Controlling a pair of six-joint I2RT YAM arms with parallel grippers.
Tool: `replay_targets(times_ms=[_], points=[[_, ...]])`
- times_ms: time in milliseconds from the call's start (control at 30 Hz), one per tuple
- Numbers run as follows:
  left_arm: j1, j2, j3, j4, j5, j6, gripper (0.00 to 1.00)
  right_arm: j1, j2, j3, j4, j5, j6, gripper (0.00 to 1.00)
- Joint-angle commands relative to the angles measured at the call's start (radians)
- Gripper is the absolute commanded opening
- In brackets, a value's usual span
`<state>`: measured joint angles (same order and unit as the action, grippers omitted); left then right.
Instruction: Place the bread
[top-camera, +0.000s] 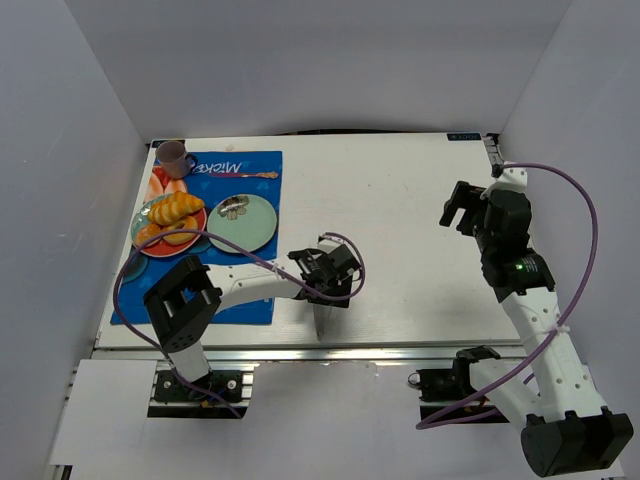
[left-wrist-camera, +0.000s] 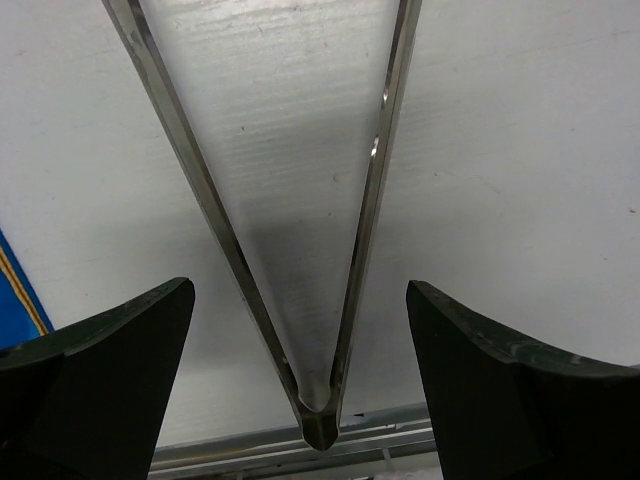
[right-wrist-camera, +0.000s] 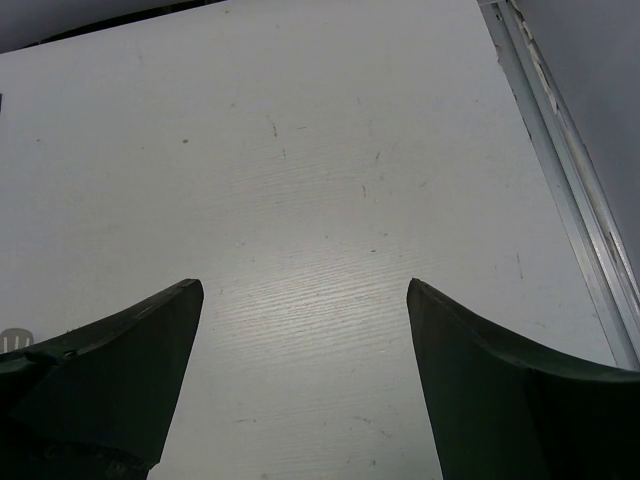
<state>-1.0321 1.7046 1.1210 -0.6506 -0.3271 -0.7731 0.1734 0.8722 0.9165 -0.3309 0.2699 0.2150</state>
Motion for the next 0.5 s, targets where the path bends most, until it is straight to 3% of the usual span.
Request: replay_targets(times_ms=[0,367,467], points=[[-0.008,-0.002,0.003,0.031,-0.029,-0.020,0.97,0.001,-0.007,-0.008,0.050,-0.023,0.007,0.89],[-0.009,0.078,0.008,0.017,-0.038,0.009,0.90,0.000,-0.027,-0.027,0.050,-0.023,0.015,0.89],[-0.009,0.099,0.014,0.016,-0.029,0.009,0.84,0.000,-0.032,-0.022,0.041,0.003,0.038,0.89]])
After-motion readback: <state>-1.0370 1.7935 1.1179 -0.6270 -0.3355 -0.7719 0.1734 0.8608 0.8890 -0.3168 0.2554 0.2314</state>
